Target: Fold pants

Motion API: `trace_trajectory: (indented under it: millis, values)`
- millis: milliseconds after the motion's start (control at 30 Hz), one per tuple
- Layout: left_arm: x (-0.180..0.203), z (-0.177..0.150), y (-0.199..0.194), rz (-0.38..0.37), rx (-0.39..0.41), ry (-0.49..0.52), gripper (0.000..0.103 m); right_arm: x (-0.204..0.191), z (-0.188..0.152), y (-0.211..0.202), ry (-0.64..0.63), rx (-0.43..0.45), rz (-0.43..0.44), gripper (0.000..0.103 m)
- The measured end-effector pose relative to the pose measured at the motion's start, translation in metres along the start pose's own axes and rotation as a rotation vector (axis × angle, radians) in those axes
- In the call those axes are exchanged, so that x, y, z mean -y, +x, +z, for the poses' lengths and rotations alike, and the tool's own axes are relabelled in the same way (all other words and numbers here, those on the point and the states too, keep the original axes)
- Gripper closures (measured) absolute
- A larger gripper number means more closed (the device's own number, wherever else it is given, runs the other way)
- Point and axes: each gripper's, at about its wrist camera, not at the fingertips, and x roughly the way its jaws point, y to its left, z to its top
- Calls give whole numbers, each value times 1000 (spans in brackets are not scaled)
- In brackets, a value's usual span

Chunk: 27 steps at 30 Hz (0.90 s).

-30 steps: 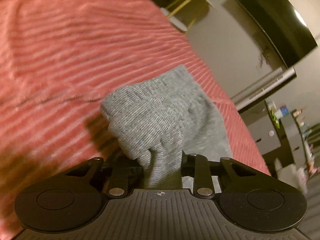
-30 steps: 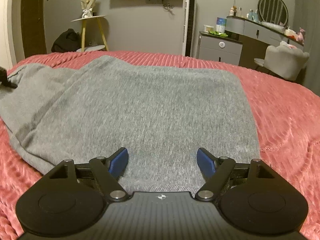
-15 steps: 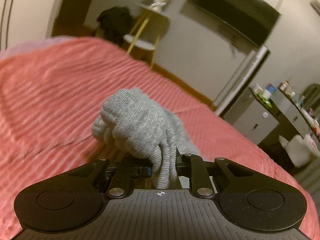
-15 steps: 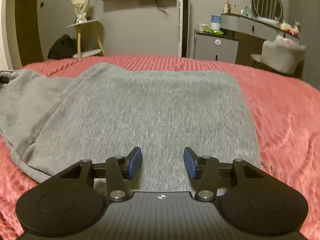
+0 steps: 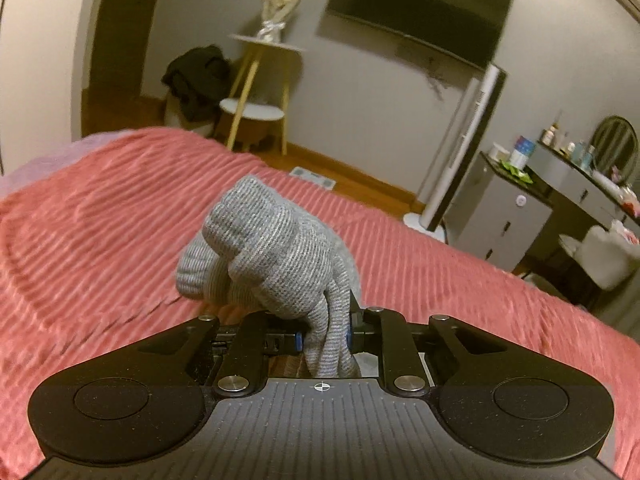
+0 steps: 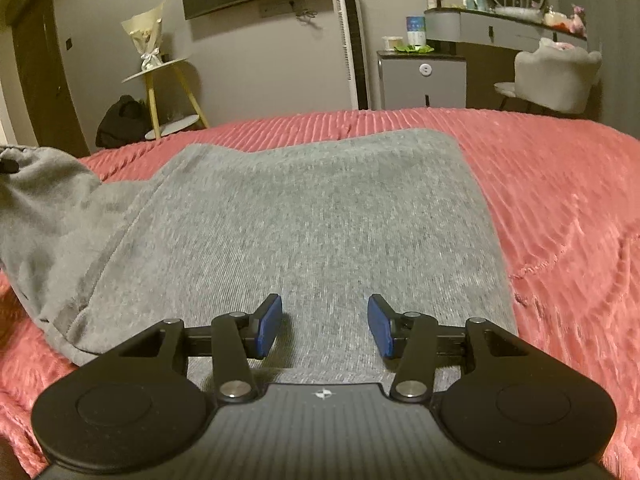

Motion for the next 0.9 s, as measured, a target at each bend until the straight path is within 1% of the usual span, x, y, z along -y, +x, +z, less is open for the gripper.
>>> trace_trajectory:
  millis: [167, 300, 367, 433, 500, 533, 567, 600, 633, 667, 700, 733, 767, 833, 867, 900]
  values:
    - [37, 1, -26, -53, 41, 113, 84, 10, 1, -5, 60, 3, 11, 55]
    - [97, -12, -51, -151, 83, 297, 84, 19, 2, -12, 114, 19, 9, 55]
    - [132, -26, -60, -224, 84, 390, 83, 25, 3, -15, 143, 25, 9, 55]
    - [167, -50, -65, -287, 74, 489, 82, 29, 3, -17, 165, 29, 7, 55]
    - [197, -77, -62, -330, 26, 552, 77, 30, 3, -20, 175, 35, 5, 55]
    - [212, -94, -58, -353, -16, 570, 69, 31, 2, -22, 181, 38, 5, 55]
    - [223, -109, -54, -372, -53, 583, 49, 32, 2, -24, 189, 40, 7, 55]
    - [235, -127, -47, -393, -113, 612, 39, 35, 1, -27, 200, 42, 9, 55]
    - [243, -141, -39, -396, -200, 629, 33, 38, 1, -29, 219, 44, 11, 55]
    - [247, -152, -33, -385, -286, 620, 34, 41, 0, -32, 241, 46, 15, 55]
    - [247, -160, -29, -367, -358, 592, 32, 45, 0, -35, 269, 47, 22, 55]
    - [244, -164, -27, -357, -424, 554, 25, 49, -1, -38, 301, 49, 34, 53]
    - [237, -165, -29, -351, -460, 504, 22, 54, -3, -43, 341, 47, 57, 50]
    - [208, -159, -39, -340, -467, 379, 16, 61, -7, -50, 391, 46, 114, 38]
    - [196, -156, -46, -309, -450, 331, 16, 63, -7, -52, 405, 44, 141, 37]
    - [181, -153, -55, -250, -409, 288, 12, 63, -7, -54, 409, 43, 162, 36]
